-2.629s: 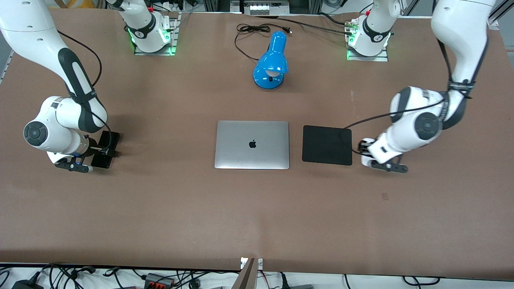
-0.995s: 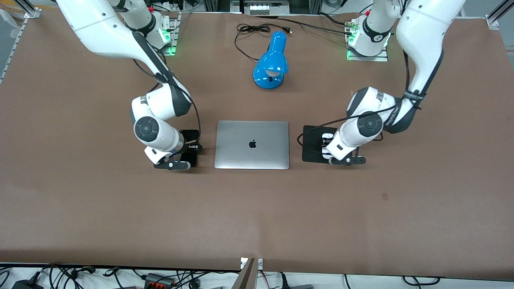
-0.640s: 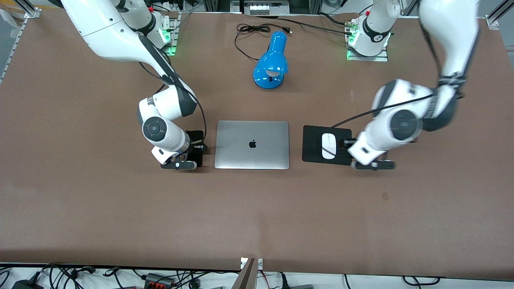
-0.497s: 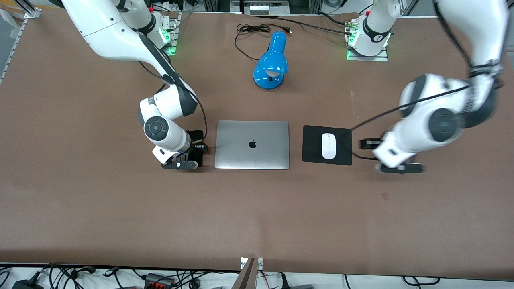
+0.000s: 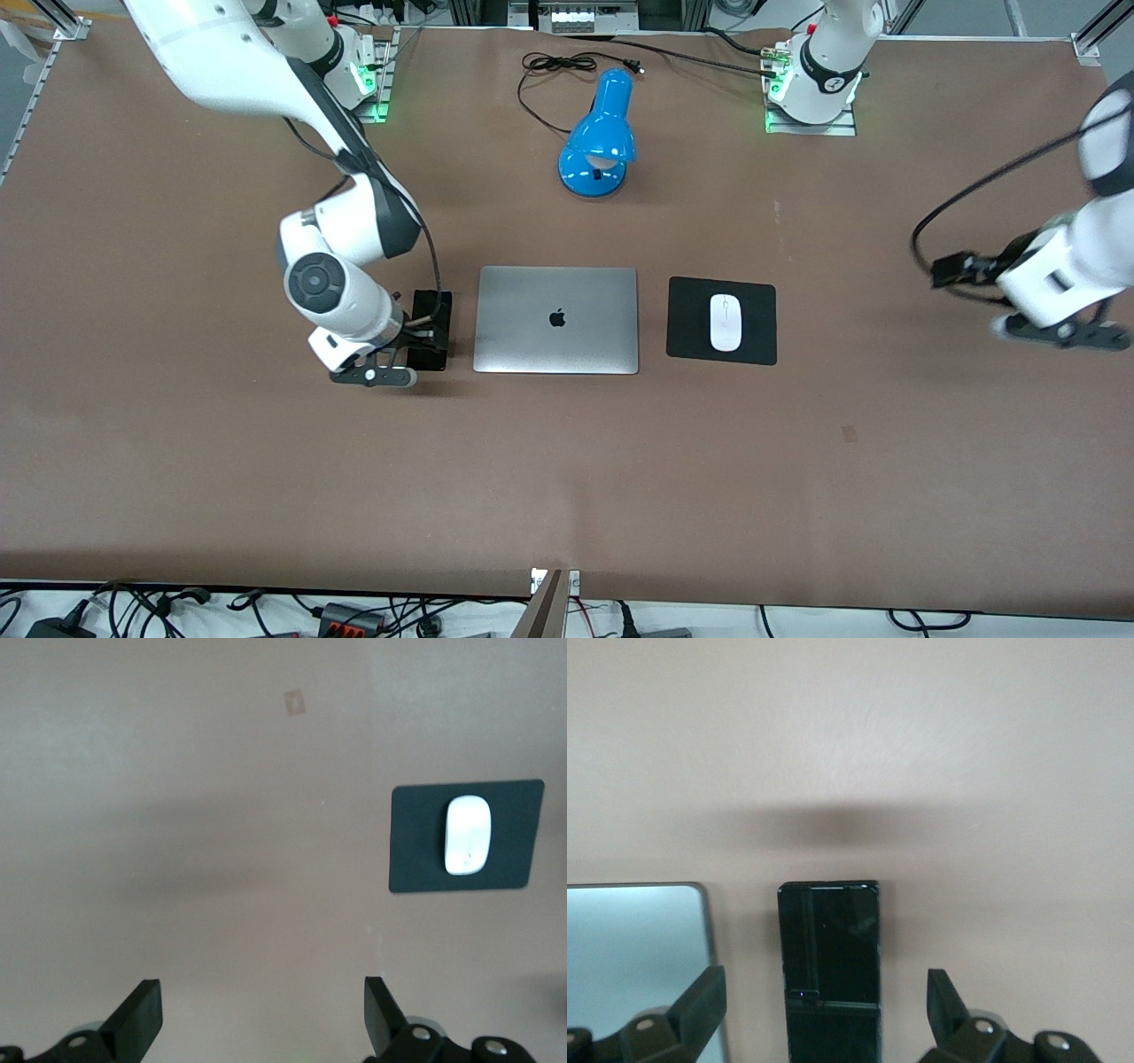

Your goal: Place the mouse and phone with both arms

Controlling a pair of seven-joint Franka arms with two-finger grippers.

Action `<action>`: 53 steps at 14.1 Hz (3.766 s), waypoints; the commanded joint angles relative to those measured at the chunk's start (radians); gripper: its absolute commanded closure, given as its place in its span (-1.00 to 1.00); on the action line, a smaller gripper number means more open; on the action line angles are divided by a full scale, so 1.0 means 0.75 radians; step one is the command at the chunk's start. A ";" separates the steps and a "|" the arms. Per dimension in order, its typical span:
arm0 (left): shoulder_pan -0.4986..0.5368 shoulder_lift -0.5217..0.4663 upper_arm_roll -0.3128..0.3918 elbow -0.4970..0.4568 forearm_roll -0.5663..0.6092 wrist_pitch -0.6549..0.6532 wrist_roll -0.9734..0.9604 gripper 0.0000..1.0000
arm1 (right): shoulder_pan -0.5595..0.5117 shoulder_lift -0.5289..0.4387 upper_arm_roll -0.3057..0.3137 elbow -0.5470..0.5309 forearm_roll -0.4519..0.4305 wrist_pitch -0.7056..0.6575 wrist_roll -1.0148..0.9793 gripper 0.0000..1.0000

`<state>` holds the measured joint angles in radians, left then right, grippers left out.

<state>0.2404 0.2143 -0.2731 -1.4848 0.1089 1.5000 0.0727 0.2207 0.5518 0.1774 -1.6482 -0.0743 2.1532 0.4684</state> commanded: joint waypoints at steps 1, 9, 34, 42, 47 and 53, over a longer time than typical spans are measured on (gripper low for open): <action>-0.297 -0.132 0.357 -0.059 -0.102 -0.033 0.044 -1.00 | -0.040 -0.024 0.005 0.248 -0.015 -0.260 -0.005 -1.00; -0.402 -0.378 0.446 -0.352 -0.123 0.291 0.036 -1.00 | -0.232 -0.161 -0.005 0.506 -0.011 -0.594 -0.276 -1.00; -0.402 -0.353 0.456 -0.303 -0.121 0.215 0.044 -1.00 | -0.325 -0.834 -0.239 -0.112 0.044 -0.676 -0.682 -1.00; -0.402 -0.353 0.448 -0.299 -0.119 0.215 0.042 -1.00 | -0.325 -0.836 -0.253 -0.101 0.070 -0.615 -0.684 -1.00; -0.402 -0.351 0.454 -0.299 -0.121 0.215 0.046 -1.00 | -0.323 -0.824 -0.249 -0.095 0.095 -0.631 -0.682 -1.00; -0.400 -0.351 0.456 -0.301 -0.121 0.213 0.046 -1.00 | -0.315 -0.824 -0.257 -0.089 0.095 -0.633 -0.686 -1.00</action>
<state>-0.0628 -0.0470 0.0642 -1.7198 0.0339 1.6755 0.0848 -0.0286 -0.0588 -0.0017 -1.7173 -0.0200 1.6817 -0.0230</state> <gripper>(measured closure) 0.000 0.000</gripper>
